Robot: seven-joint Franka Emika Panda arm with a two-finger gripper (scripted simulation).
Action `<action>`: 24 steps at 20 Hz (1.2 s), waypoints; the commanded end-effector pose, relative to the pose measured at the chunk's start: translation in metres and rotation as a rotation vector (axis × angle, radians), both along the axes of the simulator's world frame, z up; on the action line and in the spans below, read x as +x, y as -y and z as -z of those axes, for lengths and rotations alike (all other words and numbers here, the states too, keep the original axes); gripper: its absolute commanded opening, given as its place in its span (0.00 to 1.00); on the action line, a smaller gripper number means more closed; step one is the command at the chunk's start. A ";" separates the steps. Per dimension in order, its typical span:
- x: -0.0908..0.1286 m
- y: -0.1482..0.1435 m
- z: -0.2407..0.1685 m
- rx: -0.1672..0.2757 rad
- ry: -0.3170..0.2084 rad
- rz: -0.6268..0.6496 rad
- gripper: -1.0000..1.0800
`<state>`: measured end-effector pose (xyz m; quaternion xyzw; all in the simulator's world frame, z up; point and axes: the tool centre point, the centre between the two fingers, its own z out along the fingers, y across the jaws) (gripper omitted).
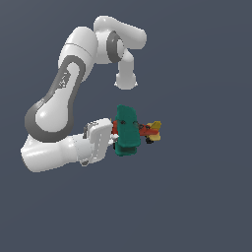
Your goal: Pick up the object and move it to a goal position.
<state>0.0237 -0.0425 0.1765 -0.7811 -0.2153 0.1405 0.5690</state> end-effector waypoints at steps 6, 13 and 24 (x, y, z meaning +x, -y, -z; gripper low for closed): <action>0.003 -0.065 -0.003 0.016 -0.033 -0.028 0.00; 0.010 -0.127 -0.015 0.027 -0.053 -0.043 0.00; 0.017 -0.137 -0.028 0.030 -0.036 -0.040 0.00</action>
